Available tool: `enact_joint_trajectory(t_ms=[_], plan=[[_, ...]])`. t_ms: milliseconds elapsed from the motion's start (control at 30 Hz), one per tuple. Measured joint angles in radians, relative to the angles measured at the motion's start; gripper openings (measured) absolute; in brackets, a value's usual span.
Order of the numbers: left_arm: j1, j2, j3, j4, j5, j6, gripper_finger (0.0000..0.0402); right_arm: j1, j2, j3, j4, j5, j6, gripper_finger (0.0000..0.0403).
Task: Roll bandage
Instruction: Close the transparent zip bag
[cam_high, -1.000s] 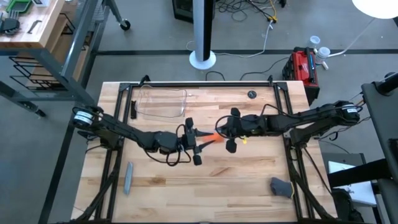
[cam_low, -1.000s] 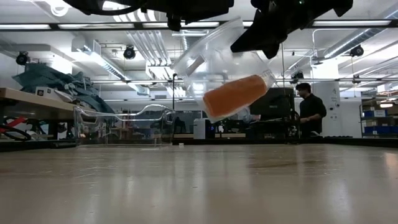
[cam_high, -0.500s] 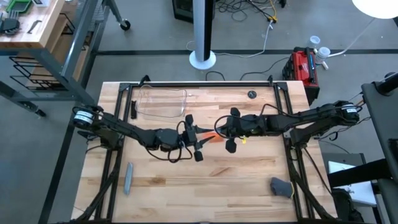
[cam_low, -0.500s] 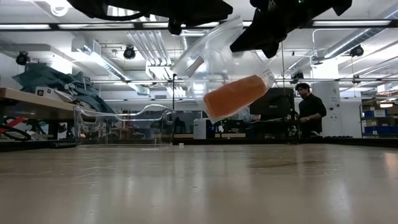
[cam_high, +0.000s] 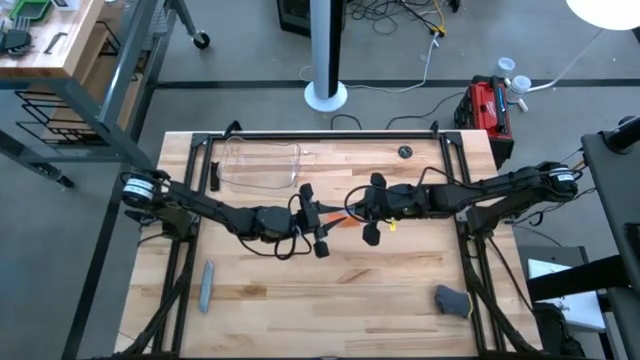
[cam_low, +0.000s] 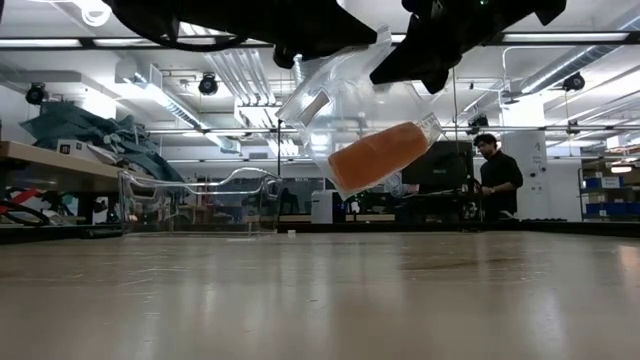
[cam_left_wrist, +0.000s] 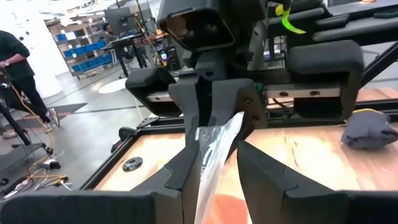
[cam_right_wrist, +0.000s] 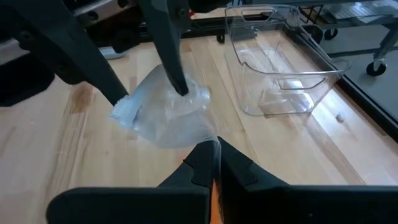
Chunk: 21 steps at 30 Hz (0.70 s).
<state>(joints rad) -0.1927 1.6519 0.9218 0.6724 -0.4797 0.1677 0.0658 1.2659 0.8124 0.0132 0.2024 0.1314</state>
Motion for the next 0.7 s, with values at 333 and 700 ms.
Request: enact_joint_trajectory(t_ms=[333, 700], plan=[[0.008, 0.014, 0.0, 0.033, 0.0, 0.005, 0.0099, 0.0, 0.0, 0.0, -0.002, 0.0, 0.0, 0.0], [0.019, 0.012, 0.0, 0.024, -0.008, 0.007, 0.0002, 0.0, 0.0, 0.0, -0.018, -0.001, 0.0, 0.0]])
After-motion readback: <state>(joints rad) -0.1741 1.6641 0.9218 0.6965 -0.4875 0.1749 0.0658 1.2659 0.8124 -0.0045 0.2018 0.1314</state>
